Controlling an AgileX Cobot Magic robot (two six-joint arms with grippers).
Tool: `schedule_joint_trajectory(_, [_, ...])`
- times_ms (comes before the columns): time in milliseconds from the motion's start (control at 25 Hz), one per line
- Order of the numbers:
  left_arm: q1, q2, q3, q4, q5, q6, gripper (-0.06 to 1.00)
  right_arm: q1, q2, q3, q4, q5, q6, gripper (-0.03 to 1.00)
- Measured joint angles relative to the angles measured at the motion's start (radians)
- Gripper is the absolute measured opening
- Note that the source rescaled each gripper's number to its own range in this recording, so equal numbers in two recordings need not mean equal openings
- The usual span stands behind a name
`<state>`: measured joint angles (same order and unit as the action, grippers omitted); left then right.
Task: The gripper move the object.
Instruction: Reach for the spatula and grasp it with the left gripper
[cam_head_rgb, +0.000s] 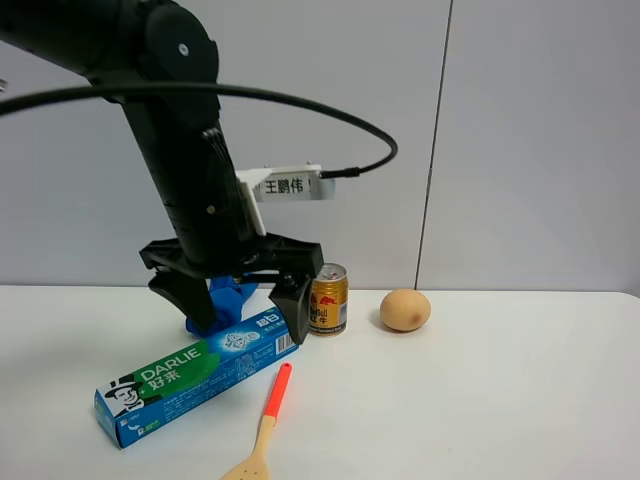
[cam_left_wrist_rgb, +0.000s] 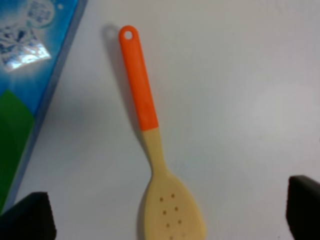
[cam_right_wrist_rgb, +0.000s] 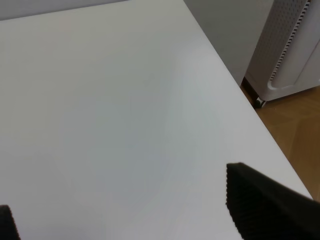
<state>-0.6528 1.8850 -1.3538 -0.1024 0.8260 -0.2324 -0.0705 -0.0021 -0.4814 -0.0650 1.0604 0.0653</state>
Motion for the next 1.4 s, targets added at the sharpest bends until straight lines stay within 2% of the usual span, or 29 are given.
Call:
schedule_joint_trajectory(200, [-0.02,0.081,-0.017,0.0,-0.032,-0.024,0.87,0.0,0.0,0.0,0.0,0.0,0.0,1.0])
schedule_joint_trajectory(400, [-0.02,0.14,-0.018,0.002,-0.079,-0.032,0.87,0.0,0.0,0.0,0.0,0.0,0.0,1.0])
schedule_joint_trajectory(800, [-0.02,0.232,-0.022,0.002,-0.129,-0.116,0.87,0.0,0.0,0.0,0.0,0.0,0.0,1.0])
schedule_joint_trajectory(1400, [-0.02,0.292,-0.023,0.024,-0.156,-0.162,0.87,0.0,0.0,0.0,0.0,0.0,0.0,1.0])
